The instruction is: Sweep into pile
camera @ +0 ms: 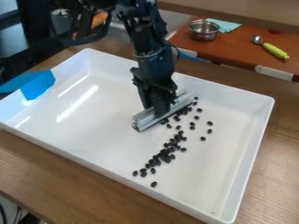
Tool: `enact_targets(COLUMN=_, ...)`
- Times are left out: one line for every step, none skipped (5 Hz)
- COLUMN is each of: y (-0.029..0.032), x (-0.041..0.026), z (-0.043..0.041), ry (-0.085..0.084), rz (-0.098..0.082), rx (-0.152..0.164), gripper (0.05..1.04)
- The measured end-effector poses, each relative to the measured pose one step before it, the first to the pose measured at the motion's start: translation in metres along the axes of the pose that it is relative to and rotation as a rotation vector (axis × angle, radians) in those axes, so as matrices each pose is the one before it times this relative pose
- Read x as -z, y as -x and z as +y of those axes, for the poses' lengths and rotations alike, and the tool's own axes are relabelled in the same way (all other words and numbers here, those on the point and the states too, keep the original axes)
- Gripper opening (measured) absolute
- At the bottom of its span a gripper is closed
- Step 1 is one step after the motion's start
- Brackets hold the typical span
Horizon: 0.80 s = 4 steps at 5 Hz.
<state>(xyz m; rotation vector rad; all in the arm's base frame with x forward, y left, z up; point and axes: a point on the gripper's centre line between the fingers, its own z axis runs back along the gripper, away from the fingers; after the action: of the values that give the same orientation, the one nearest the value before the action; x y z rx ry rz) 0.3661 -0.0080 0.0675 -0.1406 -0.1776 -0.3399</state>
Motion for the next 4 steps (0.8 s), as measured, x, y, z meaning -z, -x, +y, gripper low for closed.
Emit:
enact_targets(y=0.0075, x=-0.00062, z=-0.01227, ry=0.0177, rz=-0.0035, rx=0.0465, gripper=0.342)
enact_targets(y=0.00697, x=-0.00046, z=-0.0147, ry=0.0266, rz=-0.0039, rx=0.0652, gripper=0.342)
enact_targets(y=0.00447, x=0.00084, z=-0.00954, ry=0.0064, rz=-0.0063, rx=0.0452, gripper=0.342)
enact_targets(y=0.00686, x=0.00123, z=-0.0115, ry=0.0065, rz=0.0042, rx=0.0412, gripper=0.342)
